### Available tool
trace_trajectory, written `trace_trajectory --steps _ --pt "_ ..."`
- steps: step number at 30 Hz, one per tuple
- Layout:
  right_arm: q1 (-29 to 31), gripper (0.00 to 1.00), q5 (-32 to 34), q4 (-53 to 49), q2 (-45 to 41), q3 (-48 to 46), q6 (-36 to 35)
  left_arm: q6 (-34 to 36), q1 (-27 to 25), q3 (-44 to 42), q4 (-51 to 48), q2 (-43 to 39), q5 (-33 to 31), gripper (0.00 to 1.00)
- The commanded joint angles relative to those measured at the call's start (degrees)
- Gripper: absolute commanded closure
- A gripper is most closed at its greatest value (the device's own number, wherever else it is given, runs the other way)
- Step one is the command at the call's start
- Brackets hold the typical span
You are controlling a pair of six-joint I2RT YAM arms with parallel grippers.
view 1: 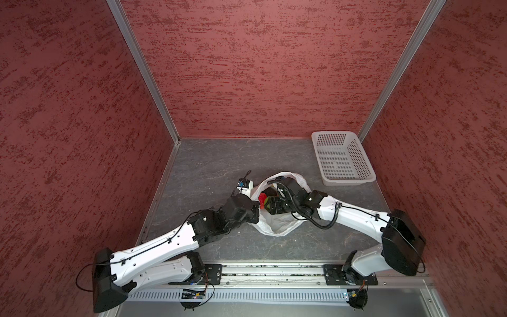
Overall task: Untie the knot of the plastic bag and take out the fruit
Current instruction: 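Close the right gripper on the green mottled fruit inside the bag, then lift the green fruit out of the bag and carry it to the white basket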
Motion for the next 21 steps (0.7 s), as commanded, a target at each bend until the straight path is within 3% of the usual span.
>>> trace_trajectory --steps 1,21 --pt "0.88 0.48 -0.56 -2.33 -2.77 3.23 -1.37 1.11 0.46 0.75 1.32 -0.25 0.17 1.0" --pt "1.59 0.49 -2.05 -17.27 -10.56 13.96 0.22 0.98 2.03 1.01 0.57 -2.2 -0.54 1.0"
